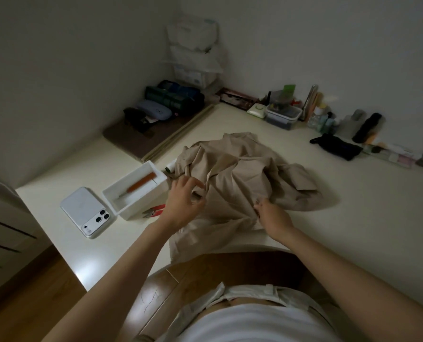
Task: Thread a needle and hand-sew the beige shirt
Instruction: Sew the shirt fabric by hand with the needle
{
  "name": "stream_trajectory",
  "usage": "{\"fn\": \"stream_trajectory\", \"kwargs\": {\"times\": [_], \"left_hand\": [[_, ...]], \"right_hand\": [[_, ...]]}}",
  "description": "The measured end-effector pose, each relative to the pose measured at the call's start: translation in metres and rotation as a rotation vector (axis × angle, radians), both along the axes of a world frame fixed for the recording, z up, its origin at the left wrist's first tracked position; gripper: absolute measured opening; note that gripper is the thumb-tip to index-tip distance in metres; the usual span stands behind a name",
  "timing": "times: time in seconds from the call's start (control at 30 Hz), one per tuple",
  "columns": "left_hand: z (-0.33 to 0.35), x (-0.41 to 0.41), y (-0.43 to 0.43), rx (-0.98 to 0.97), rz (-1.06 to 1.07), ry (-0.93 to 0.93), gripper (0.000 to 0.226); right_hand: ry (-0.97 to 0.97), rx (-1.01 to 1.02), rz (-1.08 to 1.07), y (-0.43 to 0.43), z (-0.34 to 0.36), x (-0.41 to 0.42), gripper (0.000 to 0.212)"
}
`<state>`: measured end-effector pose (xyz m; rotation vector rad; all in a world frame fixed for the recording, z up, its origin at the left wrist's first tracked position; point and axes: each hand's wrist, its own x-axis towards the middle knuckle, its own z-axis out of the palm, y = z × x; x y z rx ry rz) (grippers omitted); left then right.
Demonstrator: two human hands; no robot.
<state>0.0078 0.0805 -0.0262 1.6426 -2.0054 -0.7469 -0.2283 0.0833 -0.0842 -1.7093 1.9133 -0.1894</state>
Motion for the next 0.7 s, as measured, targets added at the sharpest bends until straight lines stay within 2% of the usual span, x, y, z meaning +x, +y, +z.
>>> {"fn": "stream_trajectory", "kwargs": {"times": [0.1, 0.2, 0.27, 0.33, 0.43, 0.57, 0.7], "left_hand": [[0.0, -0.012, 0.009, -0.065, -0.111, -0.046, 0.002], [-0.005, -0.022, 0.022, 0.074, -0.312, -0.152, 0.013], [-0.016, -0.025, 0.025, 0.072, -0.342, -0.266, 0.026], [-0.024, -0.027, 0.027, 0.076, -0.318, -0.323, 0.029], [-0.027, -0.031, 0.032, 0.178, -0.297, -0.246, 0.027], [-0.028, -0.04, 0.039, 0.284, -0.222, -0.073, 0.047], [-0.033, -0.044, 0.045, 0.214, -0.191, -0.049, 0.03]], "right_hand": [[-0.027, 0.027, -0.031, 0.0, -0.004, -0.003, 0.029], [-0.058, 0.032, -0.059, 0.001, -0.003, -0.005, 0.031], [-0.081, 0.032, -0.075, 0.001, 0.0, -0.005, 0.034], [-0.091, 0.037, -0.079, 0.002, -0.001, -0.006, 0.034], [-0.071, 0.026, -0.063, 0.007, -0.006, -0.007, 0.032], [-0.071, 0.025, -0.062, 0.012, -0.007, -0.007, 0.03], [-0.083, -0.038, -0.092, 0.013, -0.006, -0.008, 0.027]]}}
